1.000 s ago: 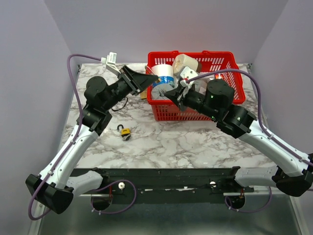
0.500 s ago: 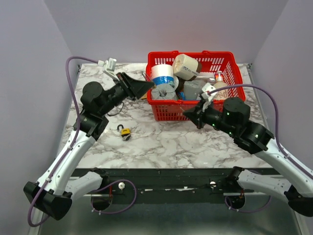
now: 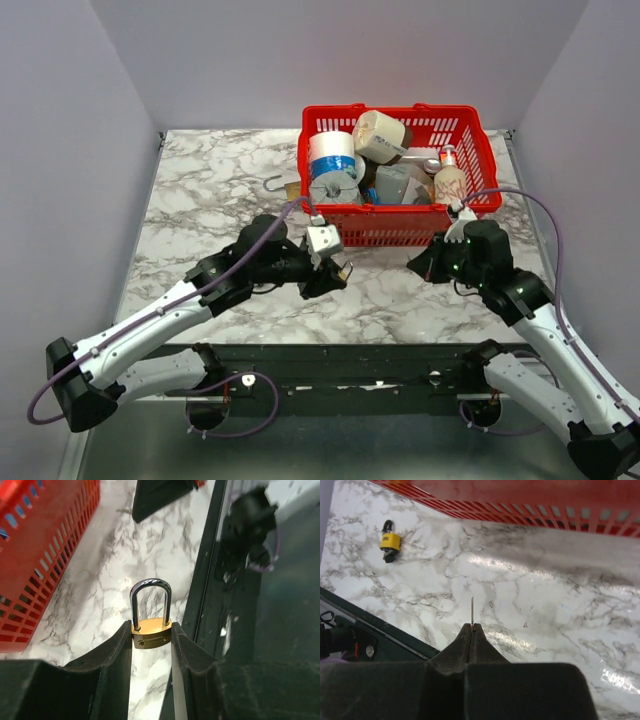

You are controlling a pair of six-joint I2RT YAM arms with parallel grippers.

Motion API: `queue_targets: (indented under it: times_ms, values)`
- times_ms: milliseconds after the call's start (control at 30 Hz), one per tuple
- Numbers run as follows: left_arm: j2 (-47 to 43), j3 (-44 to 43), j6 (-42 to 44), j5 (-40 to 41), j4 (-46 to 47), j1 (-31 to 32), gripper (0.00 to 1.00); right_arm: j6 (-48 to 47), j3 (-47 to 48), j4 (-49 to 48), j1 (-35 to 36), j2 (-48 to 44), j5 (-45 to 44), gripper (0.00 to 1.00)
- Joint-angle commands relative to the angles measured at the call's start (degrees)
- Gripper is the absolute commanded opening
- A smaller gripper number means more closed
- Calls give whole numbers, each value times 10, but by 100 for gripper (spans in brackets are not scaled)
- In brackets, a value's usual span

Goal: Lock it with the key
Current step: Place the key at the center of the board.

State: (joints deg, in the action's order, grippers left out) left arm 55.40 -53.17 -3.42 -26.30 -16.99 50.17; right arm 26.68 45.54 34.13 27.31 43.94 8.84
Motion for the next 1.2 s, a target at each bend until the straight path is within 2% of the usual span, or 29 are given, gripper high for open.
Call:
queue_targets:
  times_ms: [0, 100, 133, 267, 367, 533, 867, 1167]
  values:
    - [51, -4, 166, 4, -45, 16, 0, 81, -49, 16, -43, -21, 71, 1]
    - [93, -10, 110, 32, -9, 17, 0, 92, -90, 1, -60, -40, 89, 1]
    - [102, -12, 48, 36, 0, 18, 0, 92, -112, -1, -66, -45, 92, 1]
    - [157, -24, -112, 71, 41, 41, 0, 87, -170, -12, -83, -68, 103, 1]
    - [173, -17, -180, 104, 82, 55, 0, 100, -199, -13, -89, -79, 106, 1]
    - [183, -21, -205, 143, 108, 53, 0, 138, -229, -17, -105, -80, 70, 1]
    - [166, 6, -279, 157, 111, 14, 0, 190, -266, -40, -105, -34, 14, 1]
    - [151, 21, -323, 151, 108, -4, 0, 202, -288, -107, -106, 17, 22, 1]
